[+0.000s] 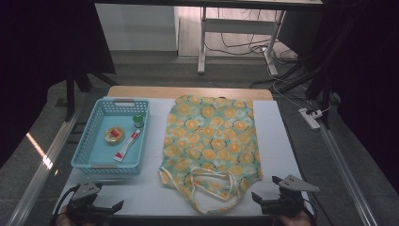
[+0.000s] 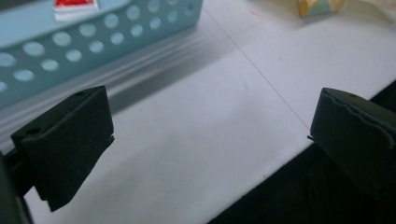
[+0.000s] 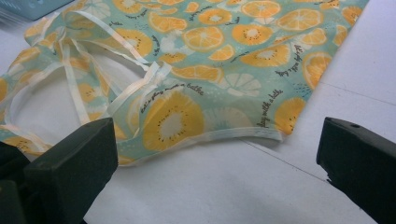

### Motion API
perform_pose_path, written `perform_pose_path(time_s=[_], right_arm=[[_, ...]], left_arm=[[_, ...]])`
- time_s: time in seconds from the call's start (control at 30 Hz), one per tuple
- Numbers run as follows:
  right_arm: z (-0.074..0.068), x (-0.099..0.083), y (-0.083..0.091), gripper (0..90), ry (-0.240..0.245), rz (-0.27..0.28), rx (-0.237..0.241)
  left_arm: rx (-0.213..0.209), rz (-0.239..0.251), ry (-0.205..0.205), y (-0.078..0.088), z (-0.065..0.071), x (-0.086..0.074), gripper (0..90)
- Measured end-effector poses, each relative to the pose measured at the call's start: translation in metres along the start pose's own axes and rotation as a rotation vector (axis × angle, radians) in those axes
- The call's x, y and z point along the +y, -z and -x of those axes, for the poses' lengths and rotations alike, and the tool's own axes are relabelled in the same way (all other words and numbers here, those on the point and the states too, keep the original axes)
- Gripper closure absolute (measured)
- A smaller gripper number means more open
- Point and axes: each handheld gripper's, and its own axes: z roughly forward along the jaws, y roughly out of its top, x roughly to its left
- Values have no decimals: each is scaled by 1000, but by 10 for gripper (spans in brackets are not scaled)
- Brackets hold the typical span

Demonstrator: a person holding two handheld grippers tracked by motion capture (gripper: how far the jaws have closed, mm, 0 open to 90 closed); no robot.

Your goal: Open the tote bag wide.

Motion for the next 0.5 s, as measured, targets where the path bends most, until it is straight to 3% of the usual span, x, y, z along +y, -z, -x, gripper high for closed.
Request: perform_pose_path(time_s=[0.5], right_arm=[[0,1,-2,0,9,-25,21]], left_arm=[[-2,-40,-25,-5,2,2,0]])
